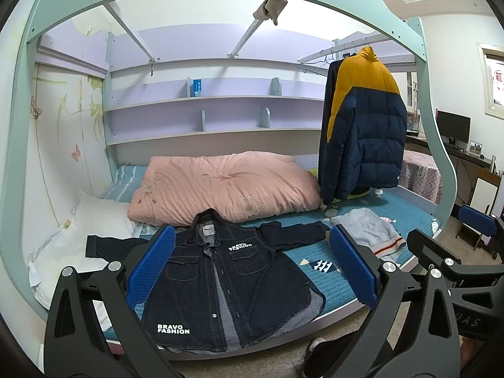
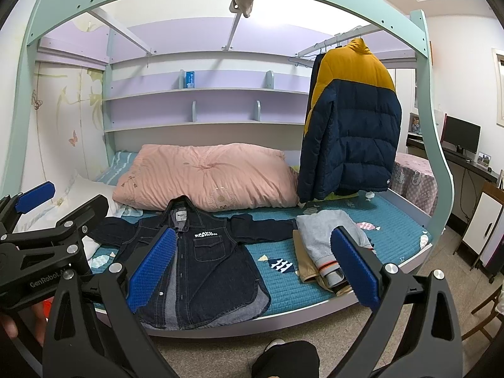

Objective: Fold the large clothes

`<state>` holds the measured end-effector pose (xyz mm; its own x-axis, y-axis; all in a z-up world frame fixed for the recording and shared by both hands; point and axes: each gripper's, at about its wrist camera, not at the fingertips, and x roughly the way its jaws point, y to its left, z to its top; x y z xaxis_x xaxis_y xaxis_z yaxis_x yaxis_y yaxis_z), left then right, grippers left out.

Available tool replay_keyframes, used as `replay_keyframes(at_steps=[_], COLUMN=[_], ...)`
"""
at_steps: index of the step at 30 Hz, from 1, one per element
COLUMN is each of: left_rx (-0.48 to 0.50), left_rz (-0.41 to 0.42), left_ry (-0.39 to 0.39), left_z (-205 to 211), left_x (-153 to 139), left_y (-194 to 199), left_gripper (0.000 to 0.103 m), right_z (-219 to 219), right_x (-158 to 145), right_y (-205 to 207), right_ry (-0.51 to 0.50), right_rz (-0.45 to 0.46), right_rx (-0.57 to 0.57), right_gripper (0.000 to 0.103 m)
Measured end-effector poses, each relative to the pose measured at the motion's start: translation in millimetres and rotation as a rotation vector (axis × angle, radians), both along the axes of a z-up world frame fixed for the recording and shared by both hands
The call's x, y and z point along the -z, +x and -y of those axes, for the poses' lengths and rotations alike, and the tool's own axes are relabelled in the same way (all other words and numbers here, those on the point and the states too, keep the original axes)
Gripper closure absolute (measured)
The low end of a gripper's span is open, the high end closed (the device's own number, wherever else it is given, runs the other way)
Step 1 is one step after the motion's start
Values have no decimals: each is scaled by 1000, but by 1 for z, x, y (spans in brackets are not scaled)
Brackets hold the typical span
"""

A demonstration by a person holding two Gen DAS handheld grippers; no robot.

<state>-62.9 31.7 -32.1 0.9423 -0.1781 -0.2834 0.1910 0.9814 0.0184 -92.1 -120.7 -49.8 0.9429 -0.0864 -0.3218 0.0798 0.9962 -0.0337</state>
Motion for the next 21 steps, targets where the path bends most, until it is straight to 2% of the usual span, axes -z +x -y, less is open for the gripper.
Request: replay_keyframes(at_steps=[21], left_rx=[-2], left_rz=[1], left_ry=[5], left_z=[0], left_x=[-1], left_y=[-2], left_gripper=[5], right_z=[-3], right_x=[1], right_y=[-1], right_ry=[2], right_rz=[-4], right_rx=[5], right_gripper=[8])
